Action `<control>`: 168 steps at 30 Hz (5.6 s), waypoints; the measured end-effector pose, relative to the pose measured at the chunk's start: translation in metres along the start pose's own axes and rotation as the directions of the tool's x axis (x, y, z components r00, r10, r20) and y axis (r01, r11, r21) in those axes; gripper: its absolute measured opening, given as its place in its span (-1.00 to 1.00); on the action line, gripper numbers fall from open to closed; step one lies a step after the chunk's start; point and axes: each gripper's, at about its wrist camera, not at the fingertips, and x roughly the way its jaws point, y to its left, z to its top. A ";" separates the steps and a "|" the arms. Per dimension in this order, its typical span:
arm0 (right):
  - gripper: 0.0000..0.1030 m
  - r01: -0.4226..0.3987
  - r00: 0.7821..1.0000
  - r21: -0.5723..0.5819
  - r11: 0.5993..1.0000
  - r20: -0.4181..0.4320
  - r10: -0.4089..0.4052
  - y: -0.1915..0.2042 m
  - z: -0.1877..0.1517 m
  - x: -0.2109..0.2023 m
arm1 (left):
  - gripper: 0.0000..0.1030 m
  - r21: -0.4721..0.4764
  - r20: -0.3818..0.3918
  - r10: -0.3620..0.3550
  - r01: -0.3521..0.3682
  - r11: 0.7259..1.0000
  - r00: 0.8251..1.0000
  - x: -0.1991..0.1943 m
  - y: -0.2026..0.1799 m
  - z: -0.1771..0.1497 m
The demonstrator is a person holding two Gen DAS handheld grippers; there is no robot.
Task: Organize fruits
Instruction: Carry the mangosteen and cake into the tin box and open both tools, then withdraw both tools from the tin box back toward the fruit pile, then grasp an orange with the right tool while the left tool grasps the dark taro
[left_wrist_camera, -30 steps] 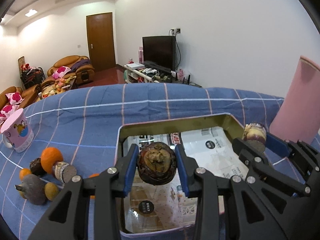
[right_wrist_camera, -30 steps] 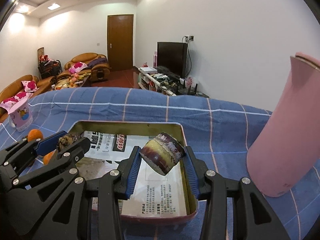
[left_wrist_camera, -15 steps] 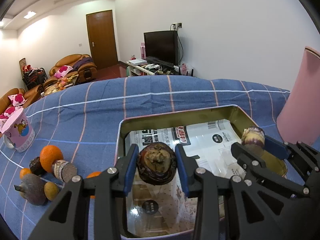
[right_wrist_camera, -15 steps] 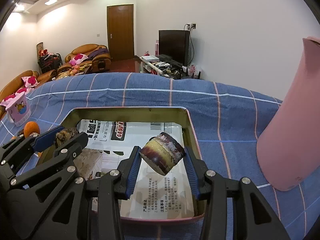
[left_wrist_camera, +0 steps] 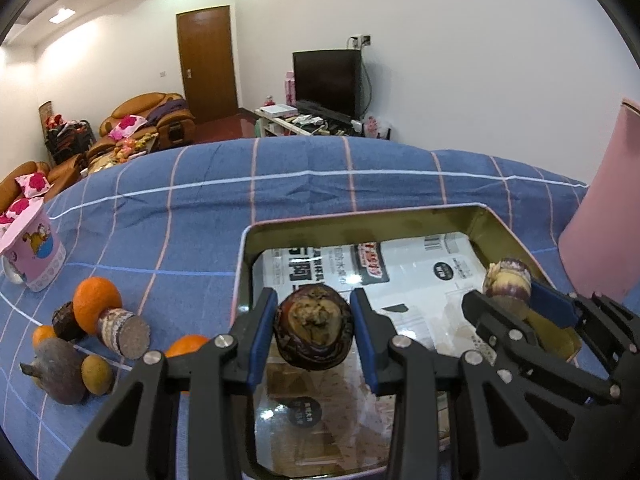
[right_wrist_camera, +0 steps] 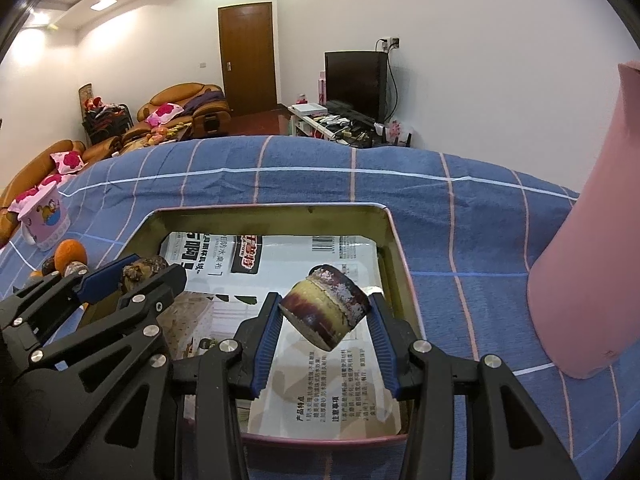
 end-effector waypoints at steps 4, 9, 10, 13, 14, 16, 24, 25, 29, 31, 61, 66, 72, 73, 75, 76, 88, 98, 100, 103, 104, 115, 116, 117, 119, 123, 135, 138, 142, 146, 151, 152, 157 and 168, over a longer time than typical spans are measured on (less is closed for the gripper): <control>-0.09 -0.026 1.000 0.040 0.999 0.008 0.026 -0.005 0.001 -0.001 | -0.04 -0.007 0.039 0.025 -0.025 1.000 0.999 -0.007 0.001 -0.002; -0.08 -0.045 0.998 0.080 0.996 0.058 0.040 -0.012 0.002 -0.011 | 0.23 0.007 0.072 0.032 -0.032 0.999 0.997 -0.015 0.001 -0.002; -0.08 -0.049 0.997 0.090 0.995 0.069 0.043 -0.013 0.003 -0.013 | 0.31 0.010 0.090 0.064 -0.065 0.998 0.994 -0.019 0.001 -0.001; 0.07 -0.079 0.993 0.129 0.989 0.096 0.067 -0.019 0.003 -0.018 | 0.54 -0.003 0.135 0.098 -0.099 0.995 0.986 -0.028 0.006 0.001; 0.19 -0.087 0.992 0.145 0.986 0.106 0.072 -0.022 0.003 -0.020 | 0.62 -0.017 0.144 0.099 -0.097 0.995 0.985 -0.030 0.009 0.000; 0.31 -0.104 0.989 0.164 0.981 0.125 0.084 -0.024 0.003 -0.022 | 0.79 -0.048 0.151 0.100 -0.094 0.994 0.984 -0.032 0.017 0.001; 0.42 -0.082 0.976 0.114 0.990 0.213 0.056 -0.013 0.001 -0.038 | 0.99 -0.056 0.179 0.117 -0.109 0.992 0.977 -0.041 0.035 -0.004; 0.42 -0.078 0.974 0.108 0.991 0.221 0.052 -0.011 0.001 -0.038 | 0.99 -0.053 0.177 0.113 -0.105 0.993 0.978 -0.042 0.036 -0.007; 0.45 -0.052 0.966 0.086 0.995 0.258 0.028 -0.004 0.000 -0.043 | 0.99 -0.045 0.178 0.108 -0.102 0.994 0.978 -0.044 0.040 -0.011; 0.46 -0.044 0.965 0.080 0.996 0.261 0.021 -0.002 -0.001 -0.043 | 0.99 -0.039 0.183 0.111 -0.106 0.994 0.977 -0.045 0.040 -0.012; 0.46 -0.032 0.974 -0.045 0.998 0.224 0.041 0.075 -0.013 -0.045 | 1.00 -0.076 0.117 0.152 -0.144 0.987 0.981 -0.052 0.147 -0.036; 0.46 -0.061 0.975 -0.120 0.991 0.203 0.085 0.098 -0.010 -0.039 | 1.00 -0.081 0.105 0.185 -0.177 0.981 0.977 -0.054 0.178 -0.041; 0.46 -0.102 0.980 -0.274 0.956 0.138 0.144 0.140 -0.007 -0.024 | 1.00 -0.140 0.081 0.207 -0.194 0.971 0.975 -0.055 0.229 -0.045; 0.46 -0.099 0.981 -0.302 0.948 0.130 0.144 0.147 -0.007 -0.023 | 1.00 -0.152 0.078 0.213 -0.199 0.968 0.974 -0.055 0.236 -0.045; 0.45 -0.090 0.983 -0.363 0.927 0.120 0.143 0.160 -0.007 -0.020 | 1.00 -0.162 0.071 0.230 -0.216 0.963 0.971 -0.055 0.250 -0.046; 0.45 -0.087 0.983 -0.399 0.913 0.115 0.144 0.168 -0.006 -0.019 | 1.00 -0.164 0.069 0.236 -0.223 0.961 0.969 -0.054 0.257 -0.046; -0.04 -0.097 0.995 -0.569 0.817 -0.069 0.070 0.203 -0.007 0.020 | 1.00 -0.173 0.057 0.236 -0.223 0.959 0.970 -0.052 0.286 -0.045; -0.23 -0.019 0.994 -0.696 0.718 -0.090 -0.060 0.209 -0.008 0.032 | 0.99 -0.078 0.110 0.037 -0.028 0.997 0.993 -0.061 0.266 -0.044; -0.24 -0.011 0.996 -0.690 0.724 -0.075 -0.056 0.208 -0.008 0.031 | 0.99 -0.046 0.109 -0.033 0.039 0.998 0.994 -0.062 0.259 -0.045; -0.25 -0.026 1.000 -0.606 0.795 -0.029 0.010 0.197 -0.003 0.014 | 0.98 0.017 0.120 -0.108 0.106 0.994 0.987 -0.067 0.246 -0.046; -0.25 -0.047 0.999 -0.556 0.830 -0.010 0.050 0.192 0.001 0.005 | 0.98 0.038 0.123 -0.118 0.114 0.993 0.985 -0.068 0.242 -0.046; -0.24 -0.230 0.960 -0.197 0.953 0.118 0.255 0.156 -0.017 -0.052 | 0.34 0.087 -0.028 -0.118 0.120 0.989 0.993 -0.029 0.207 -0.037; -0.24 -0.235 0.960 -0.187 0.954 0.112 0.258 0.155 -0.020 -0.051 | 0.34 0.094 -0.025 -0.107 0.109 0.990 0.994 -0.029 0.205 -0.036; -0.24 -0.241 0.960 -0.185 0.953 0.102 0.262 0.155 -0.022 -0.050 | 0.34 0.100 -0.030 -0.099 0.102 0.990 0.995 -0.028 0.201 -0.036; -0.24 -0.251 0.958 -0.180 0.951 0.095 0.270 0.156 -0.023 -0.048 | 0.35 0.125 -0.038 -0.064 0.068 0.990 0.997 -0.024 0.194 -0.035; -0.24 -0.259 0.956 -0.187 0.948 0.091 0.279 0.157 -0.026 -0.047 | 0.32 0.174 -0.039 -0.033 0.039 0.984 0.999 -0.022 0.181 -0.036; -0.24 -0.258 0.957 -0.183 0.949 0.086 0.277 0.156 -0.027 -0.048 | 0.01 0.058 -0.044 -0.111 0.114 0.992 0.993 -0.022 0.199 -0.034; -0.24 -0.262 0.956 -0.185 0.947 0.082 0.281 0.156 -0.027 -0.047 | 0.03 0.096 -0.048 -0.074 0.078 0.992 0.996 -0.019 0.188 -0.033; -0.24 -0.260 0.955 -0.183 0.948 0.093 0.280 0.155 -0.026 -0.048 | -0.08 0.064 -0.045 -0.095 0.098 0.993 0.994 -0.020 0.191 -0.034; -0.24 -0.262 0.953 -0.172 0.950 0.107 0.282 0.151 -0.025 -0.050 | -0.16 0.016 0.012 -0.080 0.080 0.997 0.997 -0.031 0.199 -0.035; -0.24 -0.259 0.948 -0.161 0.952 0.149 0.282 0.146 -0.022 -0.057 | -0.73 -0.038 0.087 -0.068 0.072 0.997 0.994 -0.043 0.205 -0.034; -0.24 -0.257 0.948 -0.161 0.953 0.152 0.281 0.146 -0.022 -0.058 | -0.73 -0.036 0.075 -0.065 0.067 0.997 0.995 -0.041 0.204 -0.034; -0.24 -0.255 0.948 -0.152 0.955 0.156 0.278 0.142 -0.020 -0.059 | 0.18 -0.037 0.027 -0.059 0.060 0.998 0.998 -0.038 0.202 -0.037; -0.24 -0.278 0.941 -0.138 0.951 0.159 0.298 0.138 -0.018 -0.062 | 0.07 -0.007 -0.090 0.021 -0.022 1.000 0.996 -0.027 0.202 -0.048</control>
